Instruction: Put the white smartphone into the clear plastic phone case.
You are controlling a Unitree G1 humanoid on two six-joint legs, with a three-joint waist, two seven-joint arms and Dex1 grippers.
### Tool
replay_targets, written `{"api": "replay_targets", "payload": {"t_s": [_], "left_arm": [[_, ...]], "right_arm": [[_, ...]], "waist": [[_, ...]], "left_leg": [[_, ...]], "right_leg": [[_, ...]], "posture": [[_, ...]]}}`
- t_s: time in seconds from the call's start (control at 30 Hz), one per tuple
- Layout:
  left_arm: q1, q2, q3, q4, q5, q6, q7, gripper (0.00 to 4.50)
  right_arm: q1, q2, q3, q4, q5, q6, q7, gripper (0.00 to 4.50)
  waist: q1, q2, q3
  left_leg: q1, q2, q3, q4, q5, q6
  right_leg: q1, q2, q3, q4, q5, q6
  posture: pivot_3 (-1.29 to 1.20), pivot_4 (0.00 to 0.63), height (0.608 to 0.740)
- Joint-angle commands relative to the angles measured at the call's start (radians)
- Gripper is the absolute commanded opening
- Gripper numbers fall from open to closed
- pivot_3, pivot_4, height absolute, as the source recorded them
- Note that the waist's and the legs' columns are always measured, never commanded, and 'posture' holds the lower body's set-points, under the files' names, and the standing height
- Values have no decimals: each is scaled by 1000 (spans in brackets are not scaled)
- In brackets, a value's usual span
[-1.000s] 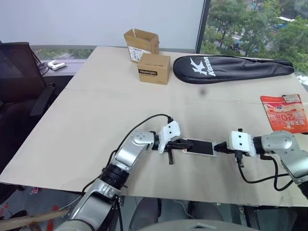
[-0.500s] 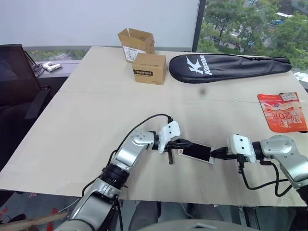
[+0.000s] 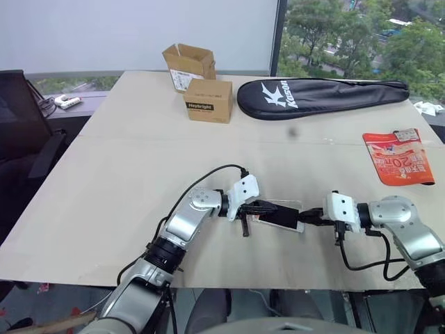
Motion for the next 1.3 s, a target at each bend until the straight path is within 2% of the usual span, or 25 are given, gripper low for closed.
{"api": "replay_targets", "payload": {"t_s": [0.03,0.17,0.3,0.43,0.53,0.63,0.77,0.93,1.1,1.2,1.3], "left_arm": [[18,3,-28,5,23,19,0,0],[17,1,-27,6,22,20,2,0],[17,2,-25,11,23,19,1,0],[16,3,-24,14,24,19,-2,0],[13,4,-23,19,25,17,-4,0],[7,2,-23,29,25,13,-6,0],[-6,-1,-22,50,25,5,-6,0],[-13,0,-21,66,23,-4,-8,0],[-15,0,-18,68,22,-5,-6,0],[-20,2,-17,77,24,-9,-7,0],[-23,2,-16,84,26,-12,-8,0]], "right_arm": [[13,17,65,101,-94,4,-29,35],[-18,52,43,132,-87,-40,-68,35],[-45,86,9,139,-58,-55,-106,35],[-48,118,-68,51,99,40,-89,35],[-11,66,-100,-70,223,179,-13,35],[38,-21,-98,-182,278,296,53,35],[114,-139,-49,-290,234,344,112,35],[138,-192,-6,-344,174,354,117,35],[118,-168,2,-331,117,355,56,35],[88,-106,-32,-341,166,419,-3,35],[84,-103,-43,-347,167,452,-15,35]], "waist": [[-1,2,2],[-2,3,5],[3,10,11],[7,14,14],[13,20,20],[19,23,25],[25,22,29],[24,20,31],[24,18,32],[23,16,34],[25,16,34]], "left_leg": [[0,0,1,0,0,0],[2,0,2,0,0,0],[1,-1,3,0,0,0],[-5,-3,1,0,0,0],[-11,-4,1,0,0,0],[-12,-6,1,0,0,0],[-13,-6,1,0,0,0],[-13,-6,1,2,0,0],[-13,-6,1,4,0,0],[-13,-5,1,4,0,0],[-13,-5,0,4,0,0]], "right_leg": [[0,0,1,0,0,0],[0,1,4,0,0,0],[-1,0,5,0,0,0],[-4,1,5,0,3,-4],[-8,0,4,0,3,-4],[-10,0,4,0,3,-3],[-11,0,4,0,2,-3],[-11,1,3,0,0,1],[-11,1,3,0,0,2],[-10,1,3,0,0,2],[-11,2,3,1,1,2]], "posture": [[0,150,740],[0,150,740],[0,150,740],[0,150,740],[0,150,740],[0,150,740],[0,150,740],[0,150,740],[0,150,740],[0,150,740],[0,150,740]]}}
